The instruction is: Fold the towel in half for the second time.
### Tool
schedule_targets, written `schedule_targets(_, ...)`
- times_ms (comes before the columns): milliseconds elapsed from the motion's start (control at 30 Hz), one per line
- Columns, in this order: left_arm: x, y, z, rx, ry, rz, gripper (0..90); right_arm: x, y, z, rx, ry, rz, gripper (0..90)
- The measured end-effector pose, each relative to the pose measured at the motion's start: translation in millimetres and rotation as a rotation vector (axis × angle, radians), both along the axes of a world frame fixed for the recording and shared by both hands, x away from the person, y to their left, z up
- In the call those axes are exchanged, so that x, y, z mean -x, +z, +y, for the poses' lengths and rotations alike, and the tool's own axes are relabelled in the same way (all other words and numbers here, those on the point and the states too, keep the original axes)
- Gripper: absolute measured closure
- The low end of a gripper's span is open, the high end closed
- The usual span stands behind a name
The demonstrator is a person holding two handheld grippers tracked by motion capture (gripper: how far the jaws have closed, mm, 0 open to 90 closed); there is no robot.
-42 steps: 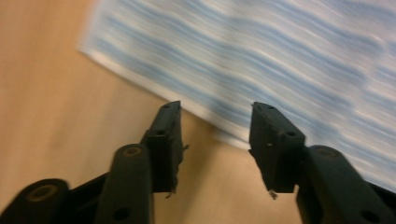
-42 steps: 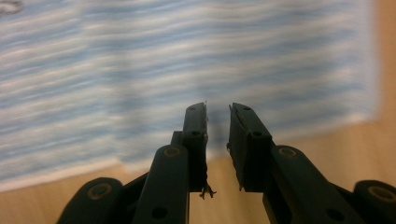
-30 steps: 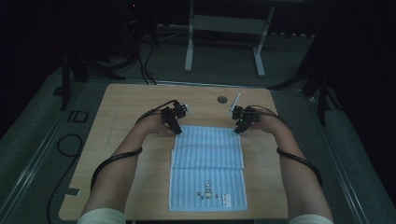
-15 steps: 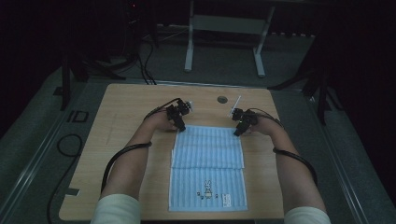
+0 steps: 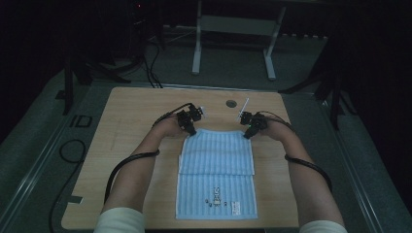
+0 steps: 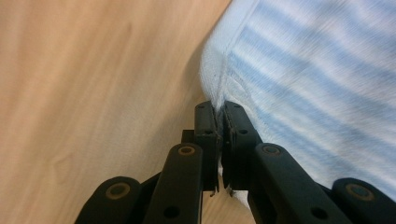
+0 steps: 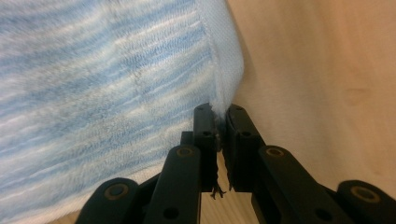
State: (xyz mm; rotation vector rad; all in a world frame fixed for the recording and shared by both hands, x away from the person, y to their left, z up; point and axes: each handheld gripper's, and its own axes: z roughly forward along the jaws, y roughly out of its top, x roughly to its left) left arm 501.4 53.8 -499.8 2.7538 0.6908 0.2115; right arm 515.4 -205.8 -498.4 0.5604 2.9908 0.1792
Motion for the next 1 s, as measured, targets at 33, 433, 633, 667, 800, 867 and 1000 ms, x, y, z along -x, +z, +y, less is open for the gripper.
schedule_targets(33,1.8,6.1,0.6,0.007,0.007,-0.034,86.1,1.0,4.4,0.6,-0.006,0.006,-0.014,84.0)
schedule_targets(433,25.6,75.6,36.7,0.104,0.075,-0.225,85.9,17.6,73.1,0.2,-0.044,0.032,-0.205,84.0)
schedule_targets(633,36.9,133.2,50.4,0.167,0.084,-0.344,85.9,16.2,123.7,-0.4,-0.117,0.007,-0.383,83.9)
schedule_targets(667,39.9,138.2,52.5,0.175,0.075,-0.356,85.8,17.7,135.1,-1.0,-0.150,0.002,-0.434,83.9)
schedule_targets(800,53.0,147.7,62.1,0.221,0.068,-0.440,85.6,28.5,148.6,-2.3,-0.175,0.022,-0.495,83.8)
schedule_targets(867,59.1,140.5,62.1,0.212,0.054,-0.412,85.5,36.4,145.9,-1.9,-0.170,0.046,-0.471,83.8)
schedule_targets(1000,74.9,121.1,60.5,0.204,0.029,-0.346,85.1,55.7,131.2,-3.3,-0.160,0.091,-0.421,83.6)
